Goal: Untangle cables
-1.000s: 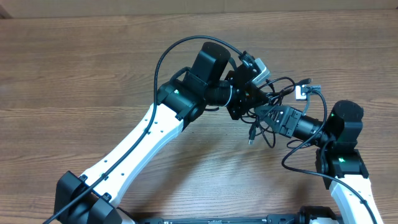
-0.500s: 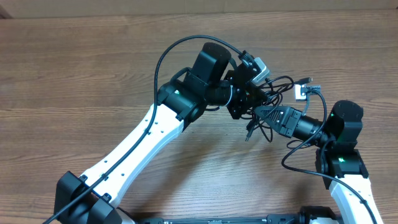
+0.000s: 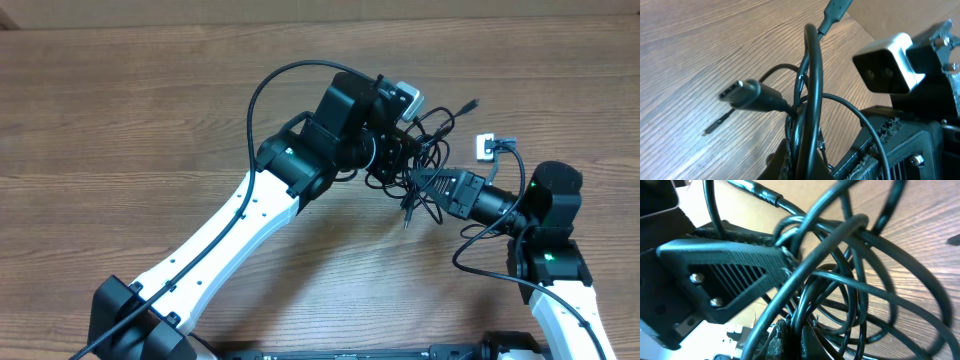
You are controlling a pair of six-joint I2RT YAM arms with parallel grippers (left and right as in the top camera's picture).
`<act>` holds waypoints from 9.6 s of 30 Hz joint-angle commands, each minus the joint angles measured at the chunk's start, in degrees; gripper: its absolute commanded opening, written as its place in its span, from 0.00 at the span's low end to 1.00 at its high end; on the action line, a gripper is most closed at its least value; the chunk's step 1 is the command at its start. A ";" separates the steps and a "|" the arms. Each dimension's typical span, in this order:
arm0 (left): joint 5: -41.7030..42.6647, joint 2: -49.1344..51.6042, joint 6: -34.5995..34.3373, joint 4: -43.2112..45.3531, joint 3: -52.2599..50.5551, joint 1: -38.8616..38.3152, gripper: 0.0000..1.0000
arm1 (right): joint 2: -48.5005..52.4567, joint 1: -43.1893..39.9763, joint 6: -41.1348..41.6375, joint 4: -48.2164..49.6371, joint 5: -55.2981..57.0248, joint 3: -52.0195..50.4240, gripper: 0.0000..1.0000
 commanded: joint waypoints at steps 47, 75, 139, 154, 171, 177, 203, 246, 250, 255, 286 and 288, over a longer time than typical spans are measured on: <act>7.45 -1.33 28.28 -31.12 1.01 6.10 0.04 | -0.26 -0.13 -3.78 -16.94 55.74 1.07 0.04; 8.13 -1.36 14.51 -14.29 1.01 9.81 0.04 | -0.31 -0.13 -14.38 -11.74 22.32 1.07 0.13; 20.44 -1.33 8.87 -6.16 1.01 5.16 0.04 | 2.27 0.66 -37.31 -13.70 14.64 1.03 0.05; 9.68 -1.33 8.94 -10.82 0.94 5.18 0.04 | 2.25 0.63 -36.22 -8.85 2.91 1.03 0.04; 10.29 -1.33 10.69 -13.62 0.90 -0.15 0.04 | 2.25 0.63 -28.81 0.24 2.36 1.03 0.04; 9.62 -1.33 11.58 -14.01 0.90 -1.09 0.04 | 2.25 0.63 -28.65 -0.39 9.07 1.03 0.04; 13.38 -1.33 6.27 -7.93 0.90 3.61 0.04 | 2.27 -0.46 -37.92 -9.92 6.62 1.03 0.52; 5.20 -1.33 7.37 -16.15 0.83 3.13 0.04 | -1.01 2.19 -26.93 -1.14 4.44 1.03 0.04; 5.25 -1.31 7.45 -16.83 0.76 3.02 0.04 | -3.69 1.29 -24.79 -0.46 4.48 1.03 0.04; 5.29 -1.31 7.45 -16.79 0.59 2.58 0.04 | -5.31 1.01 -22.10 1.92 4.22 1.03 0.04; 8.90 2.78 7.43 -13.38 0.09 -1.16 0.04 | -5.38 1.18 -3.52 21.07 5.64 1.03 0.04; 8.90 2.78 7.41 -13.35 0.09 -1.16 0.04 | -5.38 1.18 -2.03 21.16 7.65 1.03 0.04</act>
